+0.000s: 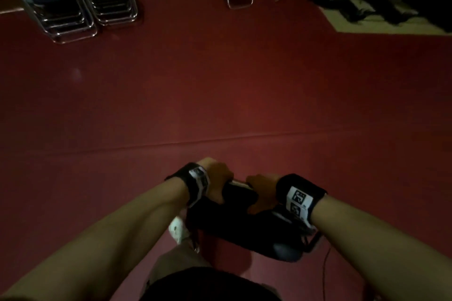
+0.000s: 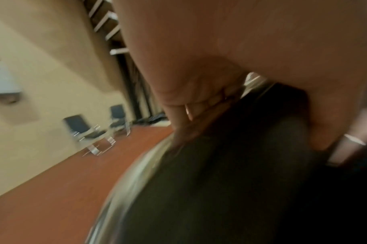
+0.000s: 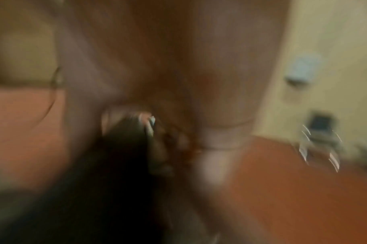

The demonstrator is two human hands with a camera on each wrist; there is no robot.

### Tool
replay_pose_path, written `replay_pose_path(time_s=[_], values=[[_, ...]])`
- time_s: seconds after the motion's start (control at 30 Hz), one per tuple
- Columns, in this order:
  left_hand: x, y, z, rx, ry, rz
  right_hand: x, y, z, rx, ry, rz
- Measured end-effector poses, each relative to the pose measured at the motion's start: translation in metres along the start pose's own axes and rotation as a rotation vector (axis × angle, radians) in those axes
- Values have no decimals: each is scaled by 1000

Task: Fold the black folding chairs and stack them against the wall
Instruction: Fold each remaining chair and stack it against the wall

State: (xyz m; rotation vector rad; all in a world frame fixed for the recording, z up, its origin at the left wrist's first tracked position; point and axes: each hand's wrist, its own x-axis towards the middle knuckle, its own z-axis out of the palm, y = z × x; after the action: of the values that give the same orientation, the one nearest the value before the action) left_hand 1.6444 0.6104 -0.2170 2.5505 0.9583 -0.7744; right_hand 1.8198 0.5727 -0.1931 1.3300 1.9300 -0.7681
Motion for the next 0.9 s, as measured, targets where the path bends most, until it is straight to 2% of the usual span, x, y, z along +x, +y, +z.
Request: replay_pose_path(time_s=[0.03,0.07,0.1,0.13,0.17,0.2,0.23,0.27,0.33,0.37,0.43,0.47,0.53,0.57,0.63,0.67,0.73,0.77,0.83,0.87,0.9], values=[[5,-8,-4,-27,26,34,7,1,-9,-41,-17,40],[7,3,-3,-55,-24,42,4,4,-2,-52,-40,100],[8,-24,-10,-82,-22,48,22,-2,-24,-130,-32,92],[10,-37,-12,-86,36,71,32,-1,-40,-176,-48,126],[12,-28,-14,-48,36,80,25,5,-38,-129,-61,171],[8,-64,-15,-34,44,67,41,-14,-69,-144,-35,139],[7,-86,-15,-13,118,70,52,-21,-85,-130,-11,160],[6,-85,-20,14,143,69,43,-21,-87,-103,-13,188],[-6,-143,-13,-31,197,78,74,-54,-122,-100,3,147],[-10,-145,-16,-26,187,90,70,-57,-121,-71,2,150],[-21,-206,-15,-78,170,62,102,-90,-162,-96,13,95],[-20,-212,-20,-113,137,60,102,-93,-172,-110,-10,100],[-30,-266,-7,-245,113,-13,139,-128,-207,-185,-20,52],[-32,-273,-10,-306,81,-40,143,-131,-215,-206,-24,39],[-42,-318,4,-390,36,-53,183,-160,-242,-329,-31,-32],[-44,-325,3,-395,40,-67,185,-164,-250,-339,-20,-40],[-48,-370,21,-386,77,-124,224,-193,-278,-362,12,-138],[-48,-373,22,-378,83,-150,228,-195,-283,-338,18,-153],[-50,-424,41,-354,104,-211,272,-224,-310,-389,41,-241],[-48,-426,40,-353,105,-219,272,-224,-312,-360,16,-231],[-50,-462,46,-337,101,-266,304,-241,-330,-355,8,-267]])
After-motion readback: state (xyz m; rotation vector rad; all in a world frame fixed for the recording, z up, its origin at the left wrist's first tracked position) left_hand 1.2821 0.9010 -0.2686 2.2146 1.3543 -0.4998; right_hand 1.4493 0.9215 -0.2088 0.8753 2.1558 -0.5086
